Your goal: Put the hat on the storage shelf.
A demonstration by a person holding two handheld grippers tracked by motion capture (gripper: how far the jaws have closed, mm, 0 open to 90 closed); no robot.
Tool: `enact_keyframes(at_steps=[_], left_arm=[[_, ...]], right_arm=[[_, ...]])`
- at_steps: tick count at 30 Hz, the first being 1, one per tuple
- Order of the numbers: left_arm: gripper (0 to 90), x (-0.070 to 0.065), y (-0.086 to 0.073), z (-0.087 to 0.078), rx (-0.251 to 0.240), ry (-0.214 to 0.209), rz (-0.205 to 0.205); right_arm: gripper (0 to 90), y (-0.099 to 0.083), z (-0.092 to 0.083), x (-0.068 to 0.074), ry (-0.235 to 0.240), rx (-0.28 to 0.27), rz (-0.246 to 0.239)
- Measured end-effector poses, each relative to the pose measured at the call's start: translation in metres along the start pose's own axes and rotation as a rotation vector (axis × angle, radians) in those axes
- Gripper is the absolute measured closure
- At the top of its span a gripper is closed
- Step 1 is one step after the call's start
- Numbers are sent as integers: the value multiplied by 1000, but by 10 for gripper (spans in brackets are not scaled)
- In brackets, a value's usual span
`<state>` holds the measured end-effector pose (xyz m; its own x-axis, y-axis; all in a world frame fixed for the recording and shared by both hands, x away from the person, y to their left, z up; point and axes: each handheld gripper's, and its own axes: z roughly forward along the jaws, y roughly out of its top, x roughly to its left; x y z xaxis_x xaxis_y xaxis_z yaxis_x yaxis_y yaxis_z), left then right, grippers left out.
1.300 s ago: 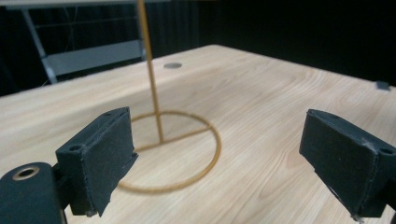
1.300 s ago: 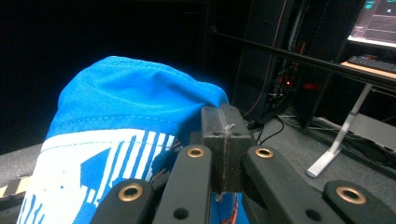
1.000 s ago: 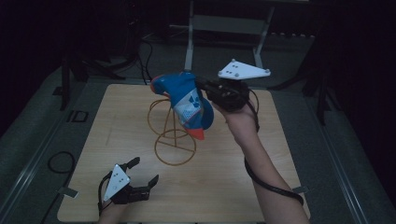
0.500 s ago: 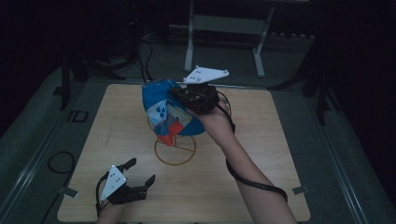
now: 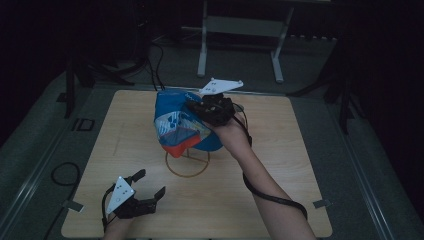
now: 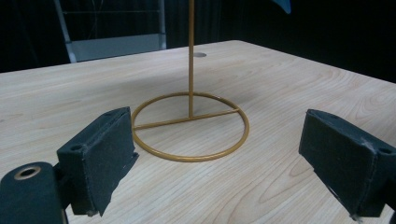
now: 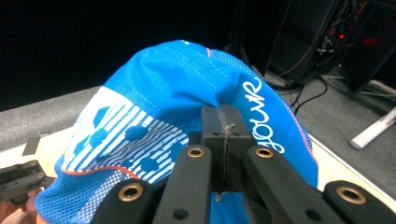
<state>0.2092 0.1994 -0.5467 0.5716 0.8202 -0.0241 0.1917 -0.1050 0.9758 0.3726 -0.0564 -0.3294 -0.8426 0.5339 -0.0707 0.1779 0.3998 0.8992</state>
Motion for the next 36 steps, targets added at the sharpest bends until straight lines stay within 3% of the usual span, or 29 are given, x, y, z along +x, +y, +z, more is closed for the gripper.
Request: enact_keyframes(at_steps=[14, 21, 25, 31, 36], left_arm=[[106, 2, 0, 0, 1, -2, -6], [106, 1, -1, 1, 4, -7, -11], [106, 2, -1, 0, 1, -8, -13], [106, 3, -1, -1, 2, -6, -16], [106, 4, -2, 0, 6, -7, -20]], right_arm=[[900, -18, 8, 0, 22, 22, 14], [900, -5, 1, 7, 34, -10, 2], [900, -1, 5, 15, 12, 1, -45], [900, -6, 14, 9, 31, 10, 3], [900, -3, 17, 14, 24, 17, -23]])
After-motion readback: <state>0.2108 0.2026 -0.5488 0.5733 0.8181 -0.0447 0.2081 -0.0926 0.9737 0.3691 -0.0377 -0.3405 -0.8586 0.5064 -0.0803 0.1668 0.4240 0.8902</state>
